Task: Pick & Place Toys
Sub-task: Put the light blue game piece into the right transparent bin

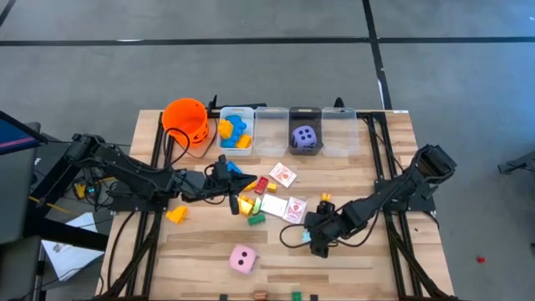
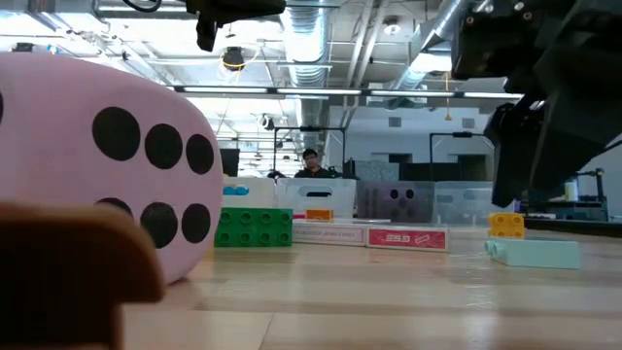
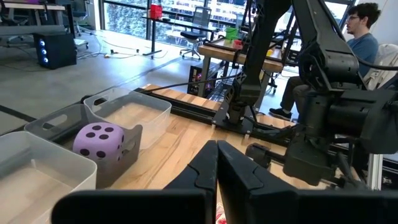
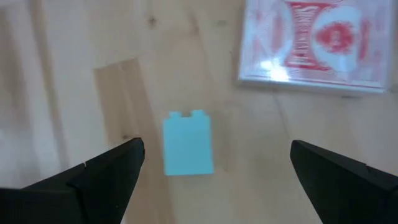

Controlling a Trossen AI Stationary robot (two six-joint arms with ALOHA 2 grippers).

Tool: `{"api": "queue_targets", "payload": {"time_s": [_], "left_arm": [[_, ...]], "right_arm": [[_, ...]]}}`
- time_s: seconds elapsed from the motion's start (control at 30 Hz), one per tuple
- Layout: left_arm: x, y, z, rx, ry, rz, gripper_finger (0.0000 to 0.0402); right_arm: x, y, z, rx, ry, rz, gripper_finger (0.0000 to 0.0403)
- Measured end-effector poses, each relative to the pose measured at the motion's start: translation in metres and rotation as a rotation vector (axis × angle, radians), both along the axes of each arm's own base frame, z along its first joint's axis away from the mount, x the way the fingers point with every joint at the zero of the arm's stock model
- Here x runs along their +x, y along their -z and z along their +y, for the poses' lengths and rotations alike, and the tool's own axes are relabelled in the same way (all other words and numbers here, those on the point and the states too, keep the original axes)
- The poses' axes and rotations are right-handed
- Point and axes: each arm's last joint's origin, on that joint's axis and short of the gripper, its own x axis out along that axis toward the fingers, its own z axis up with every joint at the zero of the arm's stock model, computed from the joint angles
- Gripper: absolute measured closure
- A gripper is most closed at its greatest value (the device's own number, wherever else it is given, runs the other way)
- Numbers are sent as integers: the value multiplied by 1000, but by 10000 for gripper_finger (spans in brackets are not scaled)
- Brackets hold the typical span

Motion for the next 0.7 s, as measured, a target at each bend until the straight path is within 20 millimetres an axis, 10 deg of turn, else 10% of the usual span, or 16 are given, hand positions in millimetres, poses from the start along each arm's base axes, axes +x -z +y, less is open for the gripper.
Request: {"api": "queue_targets", "payload": {"time_s": [0.7], "left_arm": [[0,2,0,5,0,18,402]], "right_arm": [[-31,-6,51,-268,69,-382,3]]}}
